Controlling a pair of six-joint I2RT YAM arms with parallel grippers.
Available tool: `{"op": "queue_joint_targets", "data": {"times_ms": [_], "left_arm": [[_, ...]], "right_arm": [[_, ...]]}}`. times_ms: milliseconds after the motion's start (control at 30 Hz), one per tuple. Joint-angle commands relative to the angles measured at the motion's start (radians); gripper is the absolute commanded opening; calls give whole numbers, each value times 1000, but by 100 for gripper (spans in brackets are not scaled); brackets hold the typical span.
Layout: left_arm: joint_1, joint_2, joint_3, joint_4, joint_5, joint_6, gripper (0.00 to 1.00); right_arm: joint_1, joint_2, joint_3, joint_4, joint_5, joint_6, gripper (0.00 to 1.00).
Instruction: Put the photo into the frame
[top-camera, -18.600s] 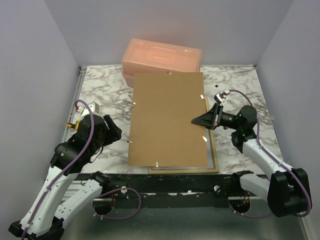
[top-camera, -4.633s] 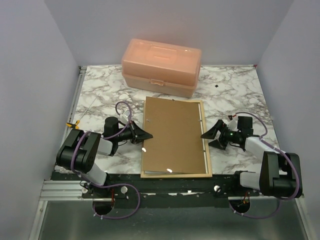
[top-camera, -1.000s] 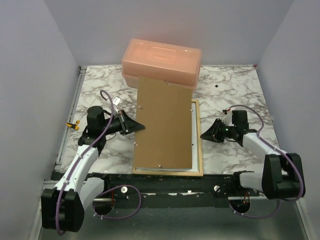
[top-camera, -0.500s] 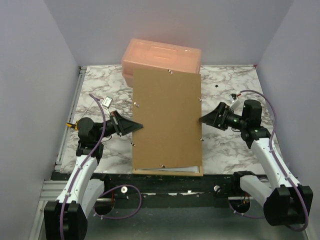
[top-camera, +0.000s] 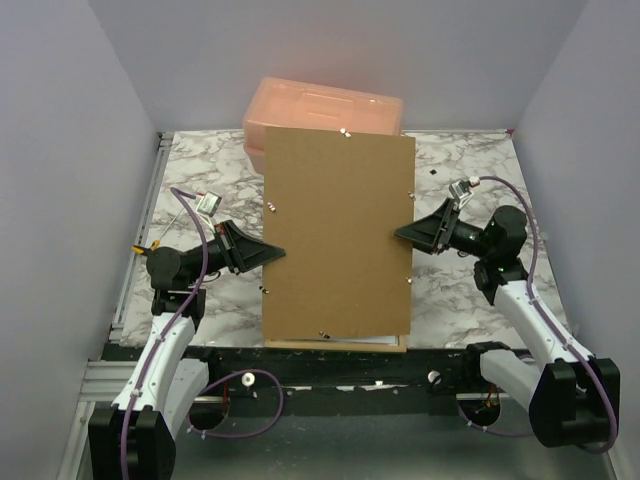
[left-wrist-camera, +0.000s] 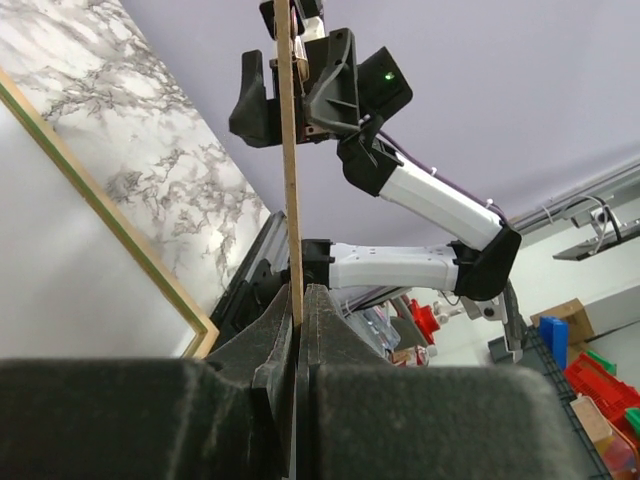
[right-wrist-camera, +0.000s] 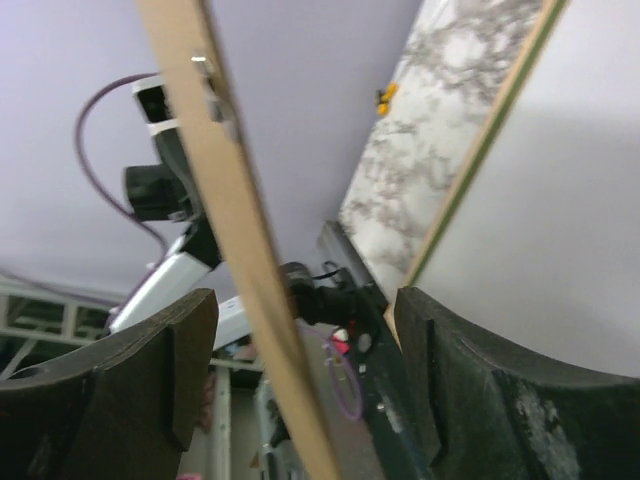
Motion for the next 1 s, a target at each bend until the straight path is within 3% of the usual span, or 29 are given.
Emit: {"op": "queue_joint_targets", "data": {"times_ms": [0,100,200,267,300,400,467,667,800,967], "left_arm": [[5,-4,-9,128,-3,-43,0],[5,-2,-21,116,-14,-30,0],[5,-18,-17,-15,-27,63,1],[5,-41,7,-206,-45,194,12],[6,-55,26,-333,-62,256,23],[5,-88,67,-578,-132,439,59],[5,-97,74,-639,-160,481,70],[5,-106,129,-868,-304,629,82],[5,-100,181,-995,-397,716,85],[5,-42,203,-997,-348,737,85]], "right_arm": [[65,4,3,301,-70,194,65],[126,7,42,293,-62,189,42],[140,-2,107,153,-56,125,18],[140,-9,185,-80,-27,-6,6],[139,-11,247,-220,11,-105,3],[140,0,377,-551,117,-274,0],[140,6,421,-637,149,-311,0],[139,17,486,-785,267,-387,0],[139,47,548,-935,365,-451,0],[138,67,617,-1038,429,-524,0]]}}
